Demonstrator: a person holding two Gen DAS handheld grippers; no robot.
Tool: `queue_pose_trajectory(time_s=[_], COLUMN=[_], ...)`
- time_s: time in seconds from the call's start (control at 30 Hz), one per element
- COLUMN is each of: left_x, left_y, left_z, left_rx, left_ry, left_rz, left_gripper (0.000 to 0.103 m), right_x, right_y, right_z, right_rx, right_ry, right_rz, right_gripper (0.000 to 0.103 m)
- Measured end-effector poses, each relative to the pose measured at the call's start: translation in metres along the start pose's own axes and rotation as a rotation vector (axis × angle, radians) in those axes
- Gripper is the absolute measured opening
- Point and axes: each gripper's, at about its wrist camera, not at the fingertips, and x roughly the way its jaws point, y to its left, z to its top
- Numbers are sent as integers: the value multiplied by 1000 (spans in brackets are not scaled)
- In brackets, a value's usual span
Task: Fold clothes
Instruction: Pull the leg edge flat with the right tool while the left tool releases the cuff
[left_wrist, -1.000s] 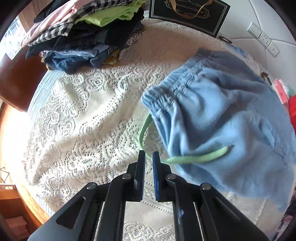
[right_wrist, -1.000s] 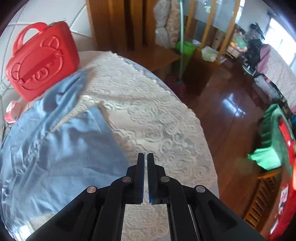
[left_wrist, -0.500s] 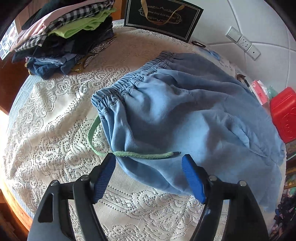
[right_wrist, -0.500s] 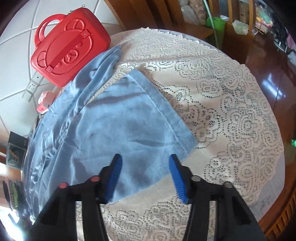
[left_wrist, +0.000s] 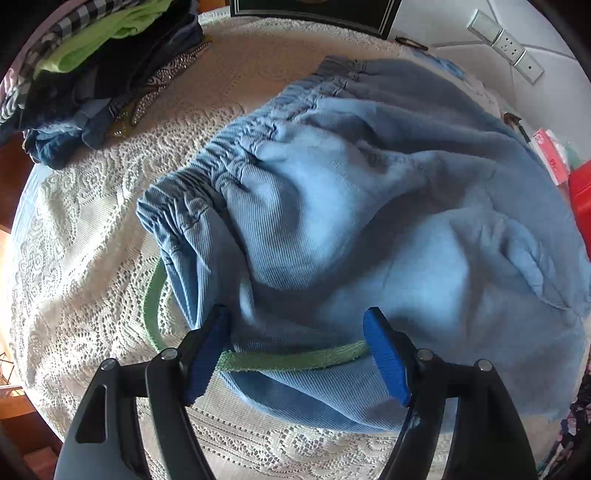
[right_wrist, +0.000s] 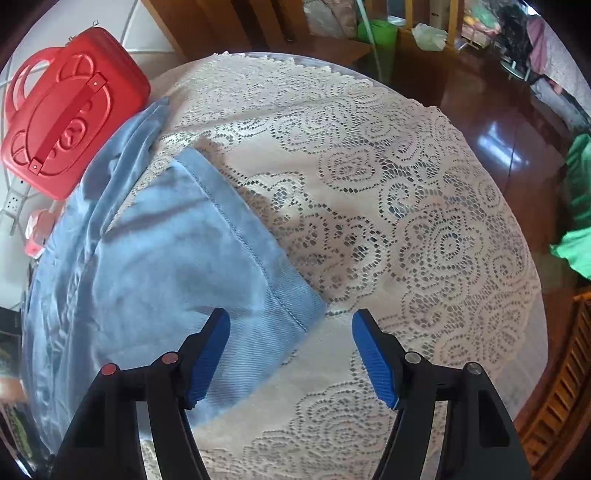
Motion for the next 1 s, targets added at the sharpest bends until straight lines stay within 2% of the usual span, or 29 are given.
queue_pose_trajectory(time_s=[0.07,0.1,0.13,0.17,0.2,0.33,0.43,0.53,0.6,0.67,0.7,0.73,0.77,0.8,0.83,0.93,1.0], left_x=[5,7,7,8,9,8,10,8,-1,-21,-33,-46,-56,-63,-67,-49,-22], left_y=[-7,-10,-12,-13,-13,-12,-15,-17,-20,-25,-28,-31,-34,-37,-41,-56,-65], left_z=[-1,-2,-2,-2,-3,-6,-7,-5,-5,-2,2,6,11,19,28,45,43], left_rx=[24,35,36,38,34,62,83,90,111,142,157,171,182,188,193,189,180], left_ry=[-14,-14,-19,-23,-25,-27,-23,15,48,16,-14,-43,-70,-94,-110,-78,-3], left_rz=[20,31,39,46,45,40,52,66,81,76,67,58,45,29,16,10,-19], left_gripper=[82,85,90,93,94,96,100,100,100,100,100,100,100,100,100,100,100], right_x=[8,13,16,17,15,-25,-50,-38,-24,-25,-29,-34,-37,-40,-42,-34,-19], right_y=[9,18,29,41,52,64,41,15,5,2,3,7,13,22,31,58,79], right_z=[-1,-2,-3,-4,-5,-6,-2,1,-5,-9,-9,-8,-6,-3,-1,7,6], right_rx=[-35,-71,-128,-193,-248,-320,-273,-240,-240,-232,-229,-231,-242,-258,-264,-258,-267], right_ry=[20,29,24,15,0,-129,-160,-62,-8,-26,-42,-59,-77,-90,-95,-76,-46], right_rz=[18,-2,-53,-124,-163,-228,-255,-277,-323,-353,-356,-349,-327,-285,-220,-19,43], right_gripper=[66,62,52,16,5,5,5,5,12,23,35,43,58,70,75,78,78])
